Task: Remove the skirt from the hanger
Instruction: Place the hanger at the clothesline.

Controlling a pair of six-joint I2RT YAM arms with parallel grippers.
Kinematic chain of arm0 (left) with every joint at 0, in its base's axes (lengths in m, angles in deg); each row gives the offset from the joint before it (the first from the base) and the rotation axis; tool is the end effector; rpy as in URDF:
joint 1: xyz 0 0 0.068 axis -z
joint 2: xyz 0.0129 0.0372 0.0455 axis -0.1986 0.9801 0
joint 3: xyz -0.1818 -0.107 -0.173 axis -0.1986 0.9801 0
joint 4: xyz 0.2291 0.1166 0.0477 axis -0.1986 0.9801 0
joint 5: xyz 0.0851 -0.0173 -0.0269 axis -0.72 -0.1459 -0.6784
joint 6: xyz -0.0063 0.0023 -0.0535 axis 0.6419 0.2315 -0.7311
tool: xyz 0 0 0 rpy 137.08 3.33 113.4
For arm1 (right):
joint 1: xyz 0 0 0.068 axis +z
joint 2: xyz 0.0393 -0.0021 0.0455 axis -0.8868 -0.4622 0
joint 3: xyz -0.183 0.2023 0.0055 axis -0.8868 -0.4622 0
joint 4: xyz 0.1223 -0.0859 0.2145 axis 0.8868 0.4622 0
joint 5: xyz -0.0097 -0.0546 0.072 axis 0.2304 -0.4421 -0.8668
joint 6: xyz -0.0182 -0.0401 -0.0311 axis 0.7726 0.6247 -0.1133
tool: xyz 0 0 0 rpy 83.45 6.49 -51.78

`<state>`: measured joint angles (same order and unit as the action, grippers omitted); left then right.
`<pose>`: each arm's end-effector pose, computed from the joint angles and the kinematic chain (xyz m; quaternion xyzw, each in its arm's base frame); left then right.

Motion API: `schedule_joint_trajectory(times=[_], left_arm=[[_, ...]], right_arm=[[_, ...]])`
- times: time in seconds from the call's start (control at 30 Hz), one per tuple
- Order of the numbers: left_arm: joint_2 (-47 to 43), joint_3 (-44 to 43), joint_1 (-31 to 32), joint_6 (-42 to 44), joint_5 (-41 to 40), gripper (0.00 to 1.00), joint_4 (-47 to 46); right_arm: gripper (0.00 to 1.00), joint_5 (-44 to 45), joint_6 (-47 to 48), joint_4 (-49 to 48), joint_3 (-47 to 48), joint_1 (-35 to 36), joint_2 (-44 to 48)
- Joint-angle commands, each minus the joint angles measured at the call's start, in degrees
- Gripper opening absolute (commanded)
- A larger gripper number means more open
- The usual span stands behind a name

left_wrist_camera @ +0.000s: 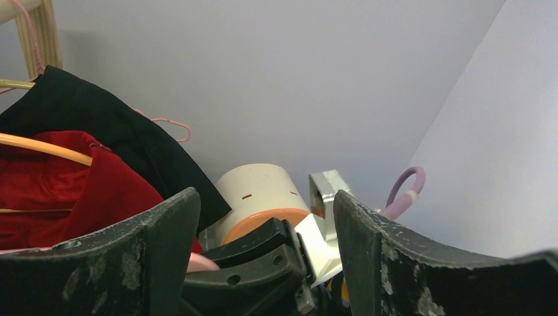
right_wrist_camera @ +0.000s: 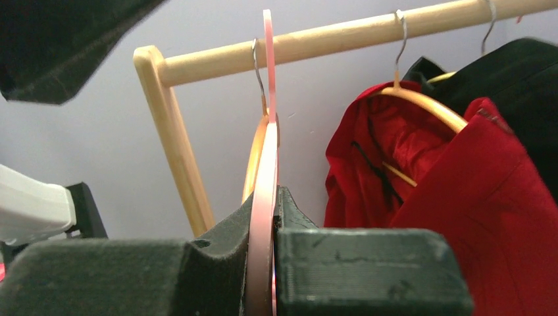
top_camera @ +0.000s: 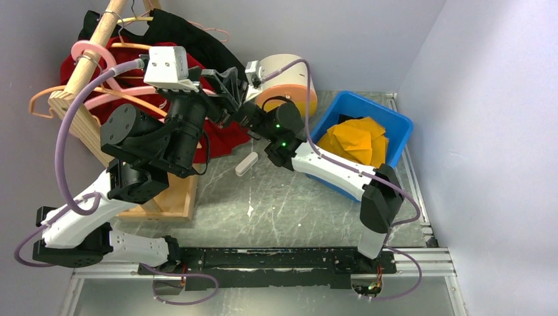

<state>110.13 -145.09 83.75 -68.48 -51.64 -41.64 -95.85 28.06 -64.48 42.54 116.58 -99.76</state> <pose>0.0843 -0.1654 0.5870 -0.0176 0.6063 -0.1809 0.7742 0.2299 0.3374 0.4423 -0.2493 0.3902 0.6254 0.6281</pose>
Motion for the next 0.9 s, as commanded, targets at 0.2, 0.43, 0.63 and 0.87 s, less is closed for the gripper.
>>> schedule_joint_trajectory(times=[0.2,0.43,0.63,0.87], left_arm=[[-1.67,0.13,0.31,1.36,-3.2,0.77,-1.56],[-2.41,1.32,0.3,2.5,-4.19,0.78,-2.55],[-3.06,2.75,0.31,2.4,-4.34,0.78,-2.8],[-4.4,4.95,0.31,3.49,-4.07,0.78,-4.37]], right_arm=[[0.0,-3.89,-1.4,-1.04,0.79,2.35,-3.11],[0.0,-3.47,2.16,-0.78,-4.67,7.18,-0.6],[0.0,-4.56,-0.95,-0.99,-8.53,10.14,0.64],[0.65,-1.53,1.16,8.96,-12.94,9.33,7.83]])
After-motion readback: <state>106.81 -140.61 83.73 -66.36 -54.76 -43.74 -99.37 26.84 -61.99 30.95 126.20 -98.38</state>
